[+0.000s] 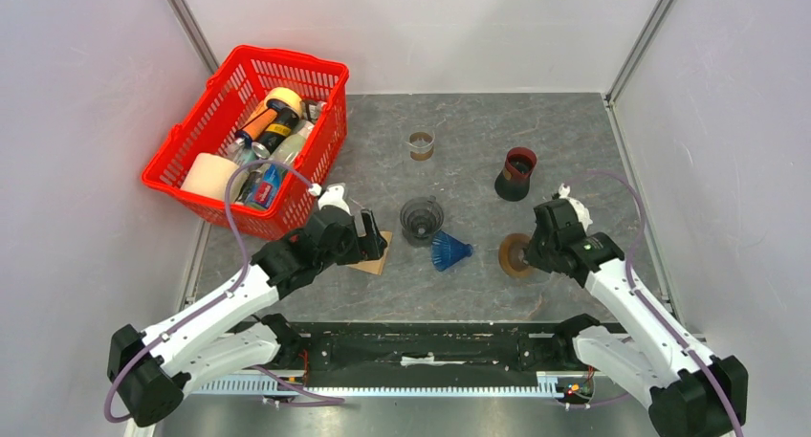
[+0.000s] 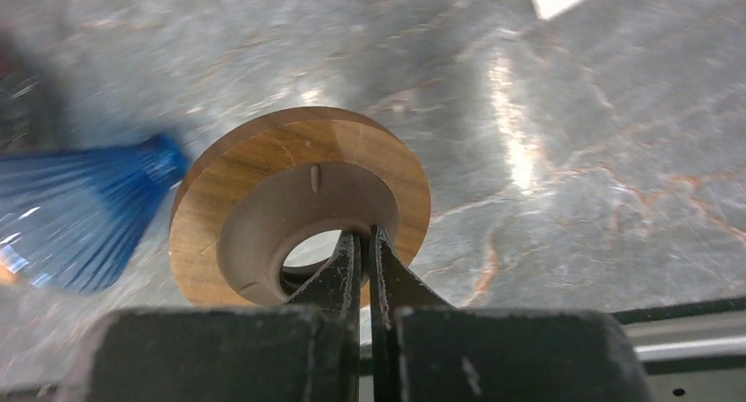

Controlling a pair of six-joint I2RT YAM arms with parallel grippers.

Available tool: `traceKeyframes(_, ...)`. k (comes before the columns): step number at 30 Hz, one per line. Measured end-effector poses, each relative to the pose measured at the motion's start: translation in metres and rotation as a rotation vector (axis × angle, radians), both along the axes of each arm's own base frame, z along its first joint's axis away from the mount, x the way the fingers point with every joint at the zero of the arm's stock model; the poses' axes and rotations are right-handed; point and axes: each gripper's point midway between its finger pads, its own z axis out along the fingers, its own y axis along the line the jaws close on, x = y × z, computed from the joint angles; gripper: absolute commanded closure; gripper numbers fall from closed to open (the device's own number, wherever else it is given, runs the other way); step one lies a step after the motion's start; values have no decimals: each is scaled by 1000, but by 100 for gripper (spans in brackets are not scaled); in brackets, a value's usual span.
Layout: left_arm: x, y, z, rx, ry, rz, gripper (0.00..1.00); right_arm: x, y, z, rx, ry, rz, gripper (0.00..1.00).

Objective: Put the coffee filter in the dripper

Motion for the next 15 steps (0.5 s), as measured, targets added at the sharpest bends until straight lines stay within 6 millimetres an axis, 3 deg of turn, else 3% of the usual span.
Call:
traceKeyframes(4, 0, -7, 13, -37, -44, -51, 3, 9, 33, 33, 123, -54, 173, 100)
traceKeyframes(9, -1, -33, 36, -119, -123, -201, 2, 11, 85, 79, 309, -82, 474, 100)
traceKeyframes(15, -17, -78, 69, -192, -261, -568, 1, -11, 128, 98, 533, -15, 733, 100)
